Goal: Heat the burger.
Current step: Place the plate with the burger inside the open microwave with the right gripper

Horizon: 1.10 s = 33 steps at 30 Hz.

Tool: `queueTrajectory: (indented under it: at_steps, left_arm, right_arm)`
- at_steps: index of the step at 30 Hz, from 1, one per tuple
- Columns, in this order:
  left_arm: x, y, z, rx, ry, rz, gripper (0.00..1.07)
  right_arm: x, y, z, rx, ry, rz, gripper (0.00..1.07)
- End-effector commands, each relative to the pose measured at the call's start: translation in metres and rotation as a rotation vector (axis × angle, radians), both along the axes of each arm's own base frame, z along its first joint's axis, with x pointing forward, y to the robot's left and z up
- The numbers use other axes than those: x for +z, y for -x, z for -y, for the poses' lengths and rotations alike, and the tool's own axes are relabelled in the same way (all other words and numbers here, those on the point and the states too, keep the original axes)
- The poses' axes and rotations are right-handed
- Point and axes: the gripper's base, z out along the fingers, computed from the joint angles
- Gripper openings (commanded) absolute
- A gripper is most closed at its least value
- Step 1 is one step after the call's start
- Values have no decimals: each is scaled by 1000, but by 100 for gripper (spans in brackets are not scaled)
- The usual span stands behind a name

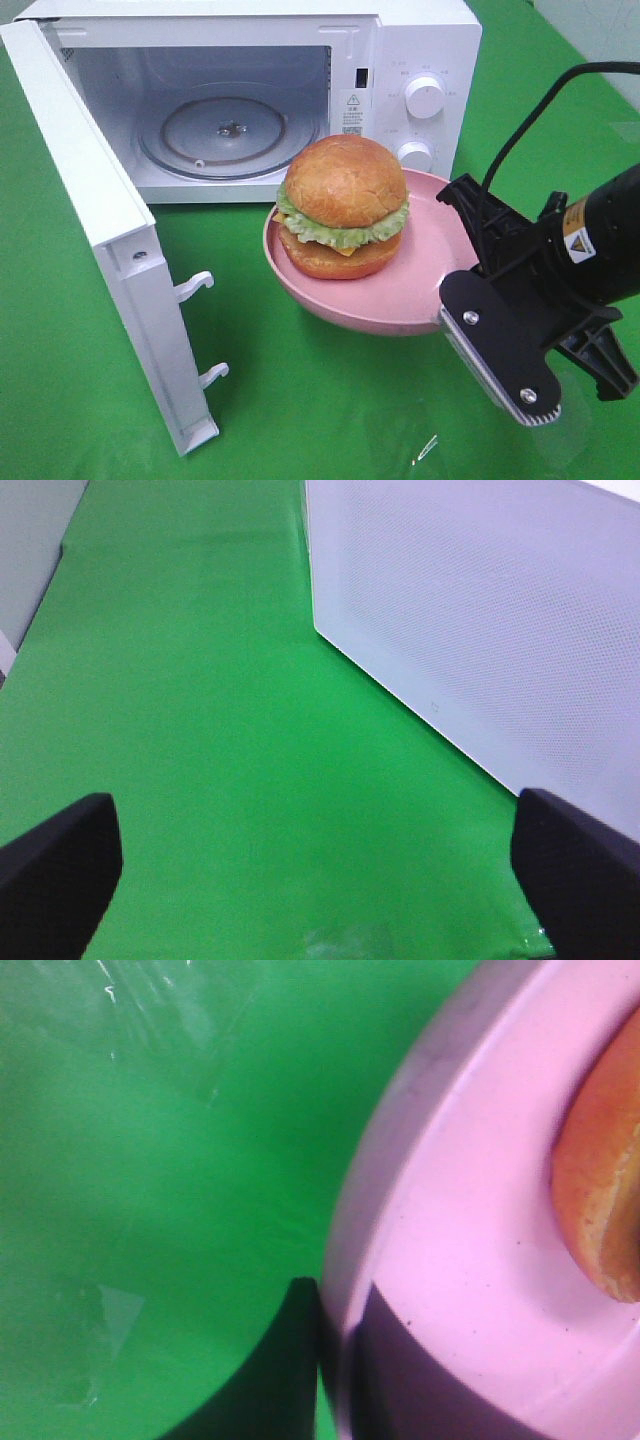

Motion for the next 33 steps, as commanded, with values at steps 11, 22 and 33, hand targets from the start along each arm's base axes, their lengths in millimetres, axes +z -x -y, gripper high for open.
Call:
queueTrajectory:
  at_steps: [11, 22, 33]
  left_arm:
    - [0, 3, 0, -5, 3, 34, 98]
    - [0, 3, 0, -5, 4, 34, 98]
    - [0, 3, 0, -5, 3, 34, 98]
  right_arm:
    - [9, -39, -31, 18, -56, 72, 0]
    - [6, -67, -52, 15, -65, 76, 0]
    - [7, -91, -71, 8, -84, 92, 0]
